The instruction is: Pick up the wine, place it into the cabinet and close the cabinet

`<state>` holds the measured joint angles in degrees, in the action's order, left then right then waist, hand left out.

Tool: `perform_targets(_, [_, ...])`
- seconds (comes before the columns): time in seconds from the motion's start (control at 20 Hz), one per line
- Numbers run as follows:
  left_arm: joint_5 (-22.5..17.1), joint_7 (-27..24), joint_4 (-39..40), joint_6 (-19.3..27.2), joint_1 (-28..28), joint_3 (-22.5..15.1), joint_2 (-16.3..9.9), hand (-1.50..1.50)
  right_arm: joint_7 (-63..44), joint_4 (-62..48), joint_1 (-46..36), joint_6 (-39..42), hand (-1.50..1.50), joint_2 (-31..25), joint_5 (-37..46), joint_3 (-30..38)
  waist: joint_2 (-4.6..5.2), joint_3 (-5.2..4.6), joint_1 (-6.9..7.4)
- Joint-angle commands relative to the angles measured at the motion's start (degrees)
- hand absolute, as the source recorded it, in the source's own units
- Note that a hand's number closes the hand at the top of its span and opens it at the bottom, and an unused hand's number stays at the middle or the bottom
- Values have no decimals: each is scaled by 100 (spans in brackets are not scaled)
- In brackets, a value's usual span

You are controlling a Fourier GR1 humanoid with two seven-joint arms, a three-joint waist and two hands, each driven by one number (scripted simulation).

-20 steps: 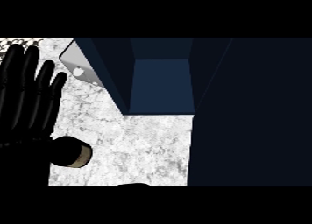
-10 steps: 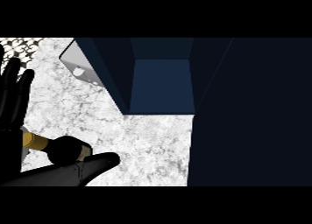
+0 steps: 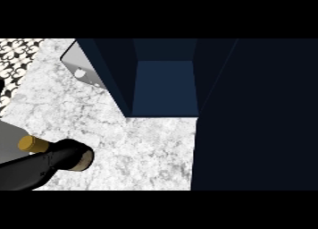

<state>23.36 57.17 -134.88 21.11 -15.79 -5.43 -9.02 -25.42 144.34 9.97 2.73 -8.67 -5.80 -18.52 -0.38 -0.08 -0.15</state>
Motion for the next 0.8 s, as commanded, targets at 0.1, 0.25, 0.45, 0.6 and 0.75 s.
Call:
perform_targets(0.1, [-1040,-197,-580,-242,641,706,-186,-150,-725,1468,178,-152,-150,-135,-299,38,-2,-5,-14])
perform_targets(0.25, [-1231,-550,-414,-208,837,845,-109,-150,-624,1393,98,-96,-150,-121,-365,60,6,-2,-20])
perform_targets(0.45, [-1677,-1441,-80,-348,1486,970,91,-150,-805,1368,-45,-182,-150,-132,-487,221,19,-3,-18])
perform_targets(0.6, [-2091,-1614,-286,-565,2017,1182,172,-150,-526,1294,193,-21,-150,-199,-426,202,10,4,-9])
perform_targets(0.75, [-2451,-1932,-61,-814,2259,1399,169,-150,-772,1321,-68,-120,-150,-193,-518,291,14,1,5])
